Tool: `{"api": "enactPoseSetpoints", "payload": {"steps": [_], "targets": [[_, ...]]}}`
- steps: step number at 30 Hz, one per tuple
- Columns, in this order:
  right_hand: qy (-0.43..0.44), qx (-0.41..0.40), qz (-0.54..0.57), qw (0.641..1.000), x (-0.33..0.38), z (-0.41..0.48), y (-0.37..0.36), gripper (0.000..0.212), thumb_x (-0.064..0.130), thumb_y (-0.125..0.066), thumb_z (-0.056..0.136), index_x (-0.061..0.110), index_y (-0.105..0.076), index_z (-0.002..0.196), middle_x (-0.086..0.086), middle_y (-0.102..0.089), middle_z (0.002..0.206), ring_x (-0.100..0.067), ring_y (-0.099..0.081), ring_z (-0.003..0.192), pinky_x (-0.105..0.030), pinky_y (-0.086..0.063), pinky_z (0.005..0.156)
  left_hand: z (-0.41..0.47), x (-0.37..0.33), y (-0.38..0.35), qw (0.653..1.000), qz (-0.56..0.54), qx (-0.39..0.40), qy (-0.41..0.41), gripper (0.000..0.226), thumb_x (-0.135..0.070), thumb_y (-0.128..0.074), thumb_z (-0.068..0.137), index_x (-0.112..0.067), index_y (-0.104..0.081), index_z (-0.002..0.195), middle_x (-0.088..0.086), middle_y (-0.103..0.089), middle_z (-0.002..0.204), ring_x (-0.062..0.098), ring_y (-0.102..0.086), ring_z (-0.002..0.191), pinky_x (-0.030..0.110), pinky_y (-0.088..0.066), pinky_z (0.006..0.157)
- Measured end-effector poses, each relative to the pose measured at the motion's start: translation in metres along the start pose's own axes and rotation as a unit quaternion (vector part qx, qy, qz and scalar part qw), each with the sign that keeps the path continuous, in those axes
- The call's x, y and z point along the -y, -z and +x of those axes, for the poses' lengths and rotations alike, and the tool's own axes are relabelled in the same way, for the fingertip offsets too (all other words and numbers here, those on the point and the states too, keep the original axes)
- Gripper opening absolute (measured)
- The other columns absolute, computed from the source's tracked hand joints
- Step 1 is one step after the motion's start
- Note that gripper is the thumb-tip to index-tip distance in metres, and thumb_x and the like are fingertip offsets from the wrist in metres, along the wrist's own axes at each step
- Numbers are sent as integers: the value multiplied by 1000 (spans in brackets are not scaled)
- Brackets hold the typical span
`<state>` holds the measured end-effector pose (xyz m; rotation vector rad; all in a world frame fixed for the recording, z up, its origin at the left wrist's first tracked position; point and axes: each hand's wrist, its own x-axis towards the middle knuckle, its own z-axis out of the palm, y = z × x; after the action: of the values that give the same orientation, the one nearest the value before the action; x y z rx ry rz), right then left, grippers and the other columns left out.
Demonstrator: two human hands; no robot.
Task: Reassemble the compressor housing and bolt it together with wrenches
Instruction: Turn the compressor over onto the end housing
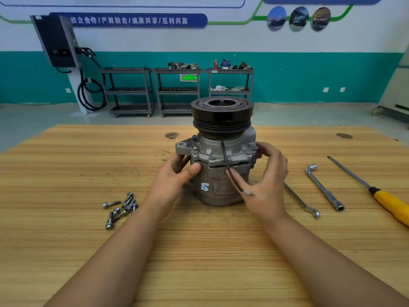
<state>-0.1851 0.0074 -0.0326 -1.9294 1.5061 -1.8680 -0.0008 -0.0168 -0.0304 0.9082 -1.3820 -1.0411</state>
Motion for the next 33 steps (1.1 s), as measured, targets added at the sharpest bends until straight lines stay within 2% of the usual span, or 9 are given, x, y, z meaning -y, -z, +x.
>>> {"api": "enactPoseSetpoints", "payload": {"steps": [4,10,13,16,18,24,28,31,33], "targets": [[20,2,-21,1000,3,-1,1,68,25,-82,69,8,-47,125,5,-43,116,-16,-39,114,-51,-37,98,0,-2,-6,999,-5,-30,-18,22,-8,-49,95,-25,-60,104,-15,-69,98,-9,-62,86,8,-46,69],[79,3,-47,996,4,2,0,64,21,-82,68,0,-51,120,-9,-52,111,-28,-45,107,-50,-42,92,2,-2,-11,998,5,-57,-32,24,-13,-42,99,-29,-60,100,-15,-66,98,-15,-60,83,3,-44,71],[60,6,-39,997,3,2,0,68,24,-82,68,3,-49,123,-2,-48,113,-24,-44,109,-44,-40,96,4,-2,-8,999,-13,-49,-9,22,-12,-44,98,-30,-56,103,-25,-69,85,-18,-59,79,1,-43,64],[13,10,-6,1000,3,1,-1,72,33,-78,70,11,-43,129,6,-42,117,-13,-39,114,-27,-32,101,8,-4,-1,996,-66,-30,45,45,-16,-55,88,-17,-48,133,-8,-62,124,4,-54,117,17,-43,90],[-4,22,16,1000,2,2,-1,72,35,-76,71,13,-41,131,7,-41,118,-11,-39,115,-14,-28,100,10,-6,5,995,-90,1,52,59,-20,-64,79,-15,-47,135,1,-57,133,16,-48,126,31,-38,97],[4,37,33,999,-3,3,-1,68,39,-69,75,12,-41,131,6,-40,120,-9,-37,115,-12,-30,98,15,-5,-1,990,-131,-12,47,35,-40,-57,82,-26,-61,113,-9,-68,103,11,-57,99,35,-36,89],[-8,38,45,998,-12,6,2,58,29,-72,77,34,-38,124,19,-42,116,-1,-37,115,-3,-23,96,14,-6,-1,993,-97,-57,45,45,-57,-37,85,-29,-62,110,-11,-69,109,3,-60,103,25,-32,79],[-61,21,53,996,-20,14,7,38,25,-65,84,35,-45,115,23,-47,110,-2,-42,113,-8,-30,96,11,-7,4,987,-36,-158,-9,45,-43,-27,101,-30,-63,77,-13,-70,85,0,-62,86,20,-36,76],[-129,15,80,988,-26,22,11,18,18,-60,90,26,-55,105,12,-56,105,-11,-53,105,-20,-44,91,6,-8,1,977,17,-204,-55,44,-32,-27,104,-20,-57,74,-9,-67,70,2,-59,71,15,-44,71]]}}
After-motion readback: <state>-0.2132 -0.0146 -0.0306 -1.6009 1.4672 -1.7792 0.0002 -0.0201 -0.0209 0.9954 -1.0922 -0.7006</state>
